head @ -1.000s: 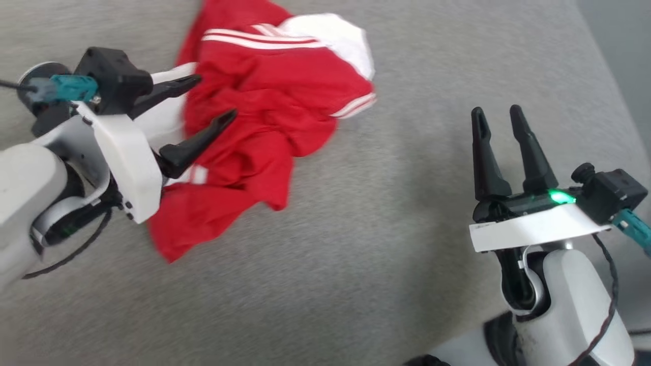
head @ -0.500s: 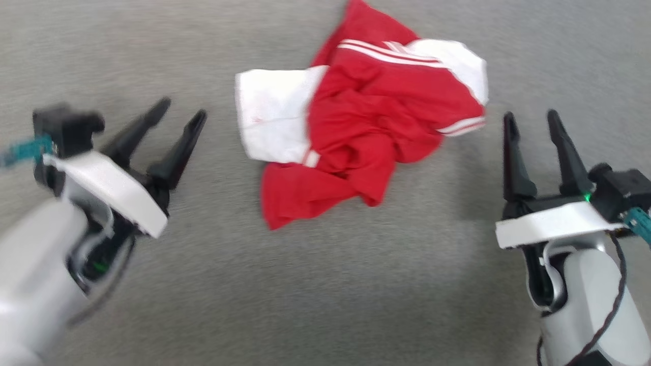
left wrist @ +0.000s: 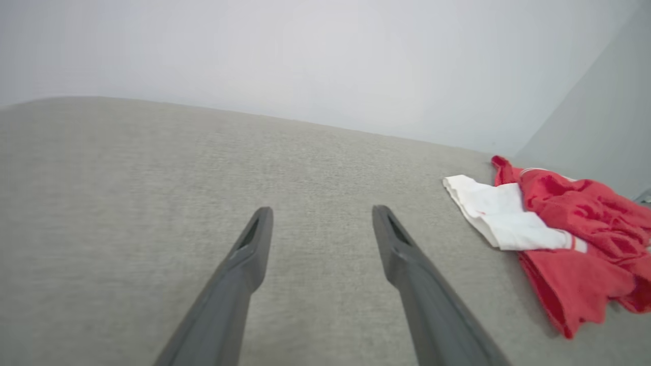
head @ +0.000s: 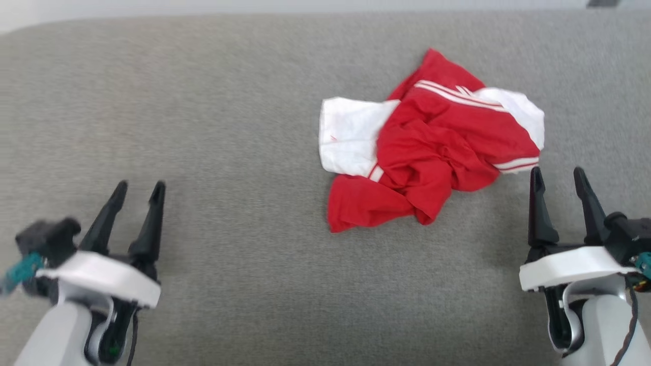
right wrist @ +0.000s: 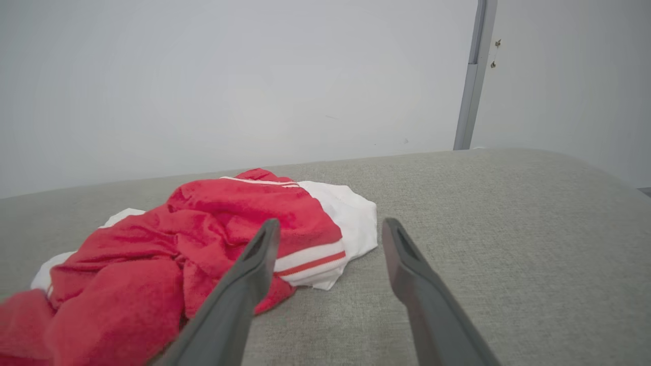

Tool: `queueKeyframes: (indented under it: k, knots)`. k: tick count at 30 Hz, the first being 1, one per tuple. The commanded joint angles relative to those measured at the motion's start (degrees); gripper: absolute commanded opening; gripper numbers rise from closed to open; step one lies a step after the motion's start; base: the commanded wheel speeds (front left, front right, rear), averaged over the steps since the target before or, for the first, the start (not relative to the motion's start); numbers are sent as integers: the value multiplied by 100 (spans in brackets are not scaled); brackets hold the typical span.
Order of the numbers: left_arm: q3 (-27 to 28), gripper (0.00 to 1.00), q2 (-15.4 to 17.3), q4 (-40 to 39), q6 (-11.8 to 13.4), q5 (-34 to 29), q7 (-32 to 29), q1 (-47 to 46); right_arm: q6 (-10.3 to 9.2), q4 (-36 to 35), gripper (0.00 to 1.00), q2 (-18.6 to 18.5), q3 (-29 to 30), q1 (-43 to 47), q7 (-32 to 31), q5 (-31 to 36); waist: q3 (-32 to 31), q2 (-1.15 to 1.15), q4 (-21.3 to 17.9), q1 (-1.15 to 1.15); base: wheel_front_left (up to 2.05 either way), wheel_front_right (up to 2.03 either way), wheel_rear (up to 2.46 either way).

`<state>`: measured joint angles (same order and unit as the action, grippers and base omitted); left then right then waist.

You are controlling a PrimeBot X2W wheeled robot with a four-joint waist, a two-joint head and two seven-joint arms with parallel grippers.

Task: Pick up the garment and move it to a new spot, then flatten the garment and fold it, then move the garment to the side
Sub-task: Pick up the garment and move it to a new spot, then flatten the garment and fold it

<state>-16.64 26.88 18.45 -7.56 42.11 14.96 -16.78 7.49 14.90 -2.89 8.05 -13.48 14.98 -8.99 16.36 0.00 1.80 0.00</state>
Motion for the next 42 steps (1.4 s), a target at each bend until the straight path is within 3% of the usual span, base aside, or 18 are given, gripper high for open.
queueKeyframes:
  k: [1, 6, 13, 21, 29, 34, 37, 42]
  knots:
    - [153, 100, -81, -78, 15, -185, 28, 167, 0, -24, 100, -6, 17, 61, 29, 23, -165, 0, 133, 0, 0, 0, 0]
    - [822, 100, -332, -390, 15, -1024, 28, 772, 0, -91, 100, -6, -20, 188, 29, 47, -345, 0, 182, 0, 0, 0, 0]
    - [1512, 100, -691, -884, 15, -1571, 29, 1360, 0, -266, 100, -6, 45, 389, 29, 48, -519, 0, 187, 0, 0, 0, 0]
    - [1605, 100, -853, -1042, 15, -1667, 29, 1561, 0, -323, 100, -6, 111, 518, 29, -6, -533, 0, 147, 0, 0, 0, 0]
    - [1609, 100, -795, -1111, 15, -1655, 29, 1571, 0, -318, 100, -5, 15, 371, 29, -54, -445, 0, 9, 0, 0, 0, 0]
    - [1247, 100, -454, -1180, 15, -1541, 29, 1244, 0, -358, 100, -5, -116, 240, 29, -126, -285, 0, -131, 0, 0, 0, 0]
    - [727, 100, -10, -1208, 15, -1522, 29, 745, 0, -386, 100, -4, -208, 151, 29, -195, -135, 0, -248, 0, 0, 0, 0]
    - [-584, 100, 941, -1057, 15, -937, -219, -599, 0, -489, 100, -2, -333, -67, 29, -360, 276, 0, -504, 0, 0, 0, 0]
